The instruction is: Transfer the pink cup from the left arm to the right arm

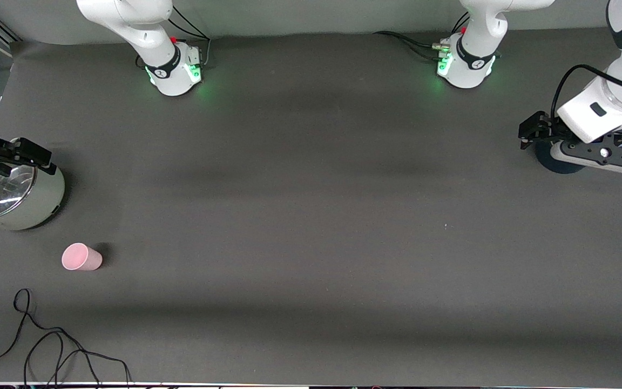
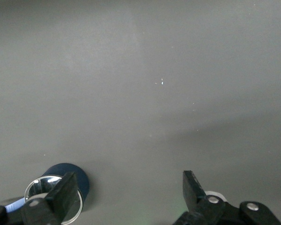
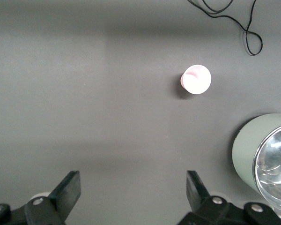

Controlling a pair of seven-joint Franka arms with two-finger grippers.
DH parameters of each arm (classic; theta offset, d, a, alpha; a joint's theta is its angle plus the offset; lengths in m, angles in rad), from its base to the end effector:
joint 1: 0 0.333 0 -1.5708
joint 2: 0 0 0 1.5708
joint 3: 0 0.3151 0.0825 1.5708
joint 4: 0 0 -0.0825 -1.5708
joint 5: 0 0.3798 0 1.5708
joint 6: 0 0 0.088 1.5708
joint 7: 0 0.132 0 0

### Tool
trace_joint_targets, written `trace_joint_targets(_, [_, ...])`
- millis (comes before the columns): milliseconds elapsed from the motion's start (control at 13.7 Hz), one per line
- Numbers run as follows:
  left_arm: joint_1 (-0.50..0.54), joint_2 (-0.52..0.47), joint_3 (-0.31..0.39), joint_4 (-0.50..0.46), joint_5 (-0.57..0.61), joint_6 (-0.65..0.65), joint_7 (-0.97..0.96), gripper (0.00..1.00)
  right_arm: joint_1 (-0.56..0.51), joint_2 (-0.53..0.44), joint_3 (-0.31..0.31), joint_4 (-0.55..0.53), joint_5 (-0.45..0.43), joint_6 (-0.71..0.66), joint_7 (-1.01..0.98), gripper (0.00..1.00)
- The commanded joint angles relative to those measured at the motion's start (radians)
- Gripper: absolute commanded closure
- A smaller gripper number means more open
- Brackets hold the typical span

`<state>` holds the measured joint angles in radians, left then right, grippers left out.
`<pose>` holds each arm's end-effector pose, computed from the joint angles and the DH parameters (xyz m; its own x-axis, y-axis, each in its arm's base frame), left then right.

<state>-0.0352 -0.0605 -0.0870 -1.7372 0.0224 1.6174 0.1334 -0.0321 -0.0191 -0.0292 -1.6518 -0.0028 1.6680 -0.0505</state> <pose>0.5260 -0.0628 0.5573 0.9654 -0.2531 -0.0626 -0.2547 -0.9668 -0.0194 0.5522 -0.0344 0.5796 0.9993 -0.0105 0.0351 -0.0107 -0.9999 0.0040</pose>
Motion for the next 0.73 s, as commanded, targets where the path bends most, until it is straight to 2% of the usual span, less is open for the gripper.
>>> trace_joint_targets(0, [0.014, -0.001, -0.017, -0.001, 0.002, -0.017, -0.021, 0.0, 0.012, 0.005, -0.002, 0.038, -0.017, -0.024, 0.035, 0.0])
trace_joint_targets(659, [0.023, 0.018, 0.006, -0.001, 0.005, -0.014, -0.006, 0.0, 0.011, 0.01, -0.008, 0.035, -0.002, -0.091, 0.083, 0.0])
